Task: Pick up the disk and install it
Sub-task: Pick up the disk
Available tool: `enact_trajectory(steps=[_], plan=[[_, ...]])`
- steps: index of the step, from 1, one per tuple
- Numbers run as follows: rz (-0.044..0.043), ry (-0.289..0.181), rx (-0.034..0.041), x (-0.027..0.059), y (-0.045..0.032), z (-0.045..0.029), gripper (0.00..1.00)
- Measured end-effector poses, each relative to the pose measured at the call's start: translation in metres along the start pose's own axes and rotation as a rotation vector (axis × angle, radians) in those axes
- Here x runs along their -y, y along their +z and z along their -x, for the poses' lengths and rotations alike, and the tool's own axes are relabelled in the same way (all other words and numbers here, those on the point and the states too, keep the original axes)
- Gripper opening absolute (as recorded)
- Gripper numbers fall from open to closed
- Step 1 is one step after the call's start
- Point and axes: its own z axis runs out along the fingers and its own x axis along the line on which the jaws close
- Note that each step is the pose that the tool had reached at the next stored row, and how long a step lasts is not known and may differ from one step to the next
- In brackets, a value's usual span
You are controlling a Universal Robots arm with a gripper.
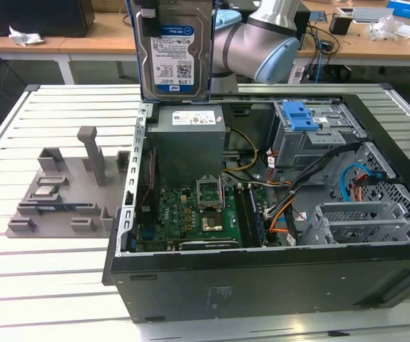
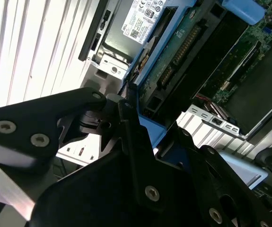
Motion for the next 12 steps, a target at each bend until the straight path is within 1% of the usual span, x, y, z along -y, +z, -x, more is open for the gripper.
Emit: enact_trajectory(steps=[4,6,12], plan=[[0.0000,0.000,0.0000,0.0012,0.0000,-0.0049,0.37],[0.0000,0.000,-0.0001,0.0022,-0.0001,-0.0092,0.37],[0.0000,0.000,-0.0001,0.0040,-0.0001,-0.0154,0.37]])
